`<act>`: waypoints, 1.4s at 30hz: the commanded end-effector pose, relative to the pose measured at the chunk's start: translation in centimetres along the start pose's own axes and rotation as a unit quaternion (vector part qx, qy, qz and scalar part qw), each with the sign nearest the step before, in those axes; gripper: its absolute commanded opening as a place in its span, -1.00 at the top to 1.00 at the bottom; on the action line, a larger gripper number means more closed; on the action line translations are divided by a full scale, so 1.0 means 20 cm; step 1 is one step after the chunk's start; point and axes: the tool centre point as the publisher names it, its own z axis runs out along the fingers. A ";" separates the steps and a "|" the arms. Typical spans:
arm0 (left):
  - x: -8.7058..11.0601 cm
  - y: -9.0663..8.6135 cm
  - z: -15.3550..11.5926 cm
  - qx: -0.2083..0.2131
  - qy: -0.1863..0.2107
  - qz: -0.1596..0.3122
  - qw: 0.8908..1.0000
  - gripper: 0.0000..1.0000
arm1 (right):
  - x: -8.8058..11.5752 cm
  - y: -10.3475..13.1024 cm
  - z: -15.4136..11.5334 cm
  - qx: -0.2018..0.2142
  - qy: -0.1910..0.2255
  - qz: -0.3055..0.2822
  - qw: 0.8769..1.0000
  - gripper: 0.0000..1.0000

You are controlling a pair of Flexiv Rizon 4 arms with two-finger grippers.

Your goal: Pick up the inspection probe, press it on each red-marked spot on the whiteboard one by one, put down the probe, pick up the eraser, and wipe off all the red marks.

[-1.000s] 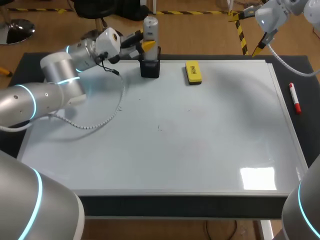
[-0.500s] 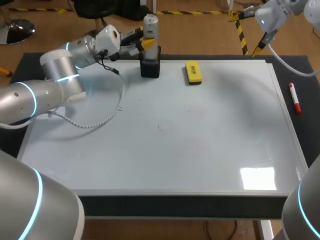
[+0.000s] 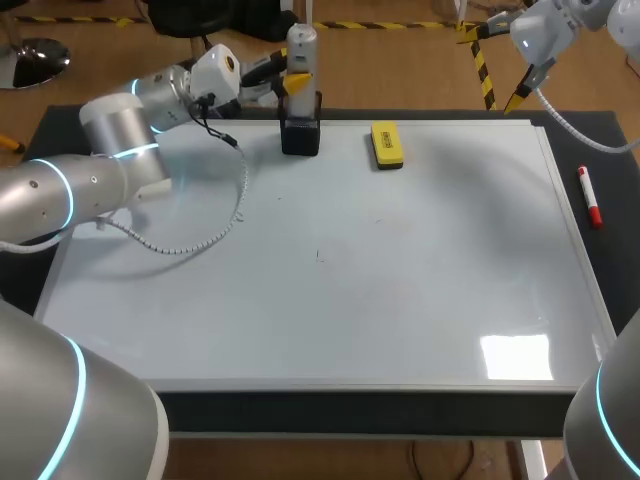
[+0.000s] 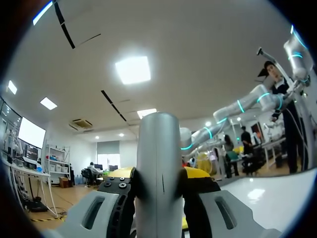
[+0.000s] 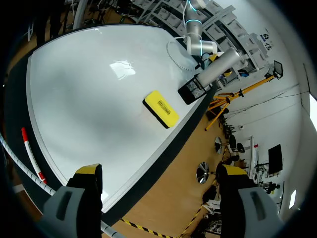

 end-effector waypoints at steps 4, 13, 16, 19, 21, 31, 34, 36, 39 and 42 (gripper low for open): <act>0.00 -0.01 0.00 -0.001 -0.001 0.000 1.000 1.00 | 0.00 0.00 0.00 0.000 0.003 -0.001 1.000 -1.00; 0.00 -0.01 0.00 -0.001 -0.001 0.000 1.000 1.00 | 0.00 0.00 0.00 0.000 0.003 -0.001 1.000 -1.00; 0.06 0.00 0.00 -0.004 -0.001 -0.004 1.000 1.00 | 0.00 0.00 0.00 0.000 0.003 -0.001 1.000 -1.00; 0.10 0.00 -0.02 -0.005 -0.005 -0.003 1.000 1.00 | 0.00 0.00 0.00 0.000 0.003 -0.001 1.000 -1.00; 0.10 -0.01 -0.04 -0.005 -0.006 0.001 1.000 1.00 | 0.00 0.00 0.00 0.000 0.003 -0.001 1.000 -1.00; -0.01 -0.07 -0.04 -0.012 0.014 0.042 0.999 1.00 | 0.00 0.00 0.00 0.000 0.003 -0.001 1.000 -1.00; -0.03 -0.06 -0.02 -0.008 0.020 0.043 0.999 1.00 | 0.00 0.00 0.00 0.000 0.003 -0.001 1.000 -1.00; -0.05 -0.05 0.00 -0.005 0.025 0.042 0.999 1.00 | 0.00 0.00 0.00 0.000 0.003 -0.001 1.000 -1.00; -0.07 -0.02 0.01 0.001 0.027 0.038 0.999 1.00 | 0.00 0.00 0.00 0.000 0.003 -0.001 1.000 -1.00; -0.09 0.00 0.01 0.006 0.027 0.036 0.999 1.00 | 0.00 0.00 0.00 0.000 0.003 -0.001 1.000 -1.00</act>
